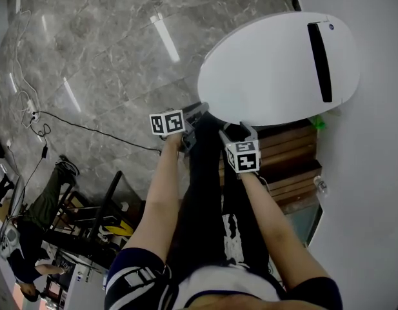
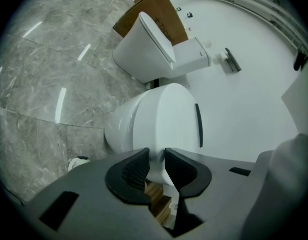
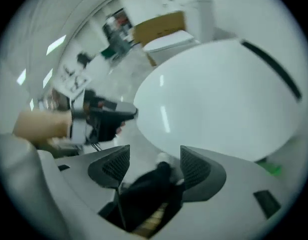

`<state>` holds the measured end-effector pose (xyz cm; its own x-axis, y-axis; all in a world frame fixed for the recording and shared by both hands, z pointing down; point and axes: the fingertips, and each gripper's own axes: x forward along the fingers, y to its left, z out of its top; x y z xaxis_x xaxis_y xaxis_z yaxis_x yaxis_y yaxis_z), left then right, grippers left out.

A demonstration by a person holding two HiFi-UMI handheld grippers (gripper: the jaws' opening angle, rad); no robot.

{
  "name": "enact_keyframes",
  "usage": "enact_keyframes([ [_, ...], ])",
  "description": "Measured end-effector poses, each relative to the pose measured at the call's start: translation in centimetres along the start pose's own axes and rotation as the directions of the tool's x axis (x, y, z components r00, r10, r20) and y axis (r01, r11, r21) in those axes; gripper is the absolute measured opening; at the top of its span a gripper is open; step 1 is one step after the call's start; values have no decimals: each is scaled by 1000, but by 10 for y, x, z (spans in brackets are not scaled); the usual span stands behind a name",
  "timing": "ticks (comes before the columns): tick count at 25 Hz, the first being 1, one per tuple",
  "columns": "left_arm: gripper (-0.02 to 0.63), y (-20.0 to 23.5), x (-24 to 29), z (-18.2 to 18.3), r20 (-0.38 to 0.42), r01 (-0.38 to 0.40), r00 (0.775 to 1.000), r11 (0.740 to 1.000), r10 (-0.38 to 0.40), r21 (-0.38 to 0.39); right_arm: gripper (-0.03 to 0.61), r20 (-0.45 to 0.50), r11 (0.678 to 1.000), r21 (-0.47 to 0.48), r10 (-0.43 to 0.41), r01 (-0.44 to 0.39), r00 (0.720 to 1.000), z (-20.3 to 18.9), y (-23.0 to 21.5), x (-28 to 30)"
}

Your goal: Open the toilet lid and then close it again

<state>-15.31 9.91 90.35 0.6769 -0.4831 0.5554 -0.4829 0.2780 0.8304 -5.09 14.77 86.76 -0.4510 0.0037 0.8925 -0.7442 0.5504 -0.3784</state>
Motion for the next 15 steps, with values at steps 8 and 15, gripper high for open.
enact_keyframes([
  [8,97,1,-3,-1,-38,-3,999,999,5,38,293,470,319,799,197,-510,860,5,2,22],
  [15,95,-1,-2,0,-77,-4,997,998,9,69,293,554,205,810,40,-550,831,3,-26,47],
])
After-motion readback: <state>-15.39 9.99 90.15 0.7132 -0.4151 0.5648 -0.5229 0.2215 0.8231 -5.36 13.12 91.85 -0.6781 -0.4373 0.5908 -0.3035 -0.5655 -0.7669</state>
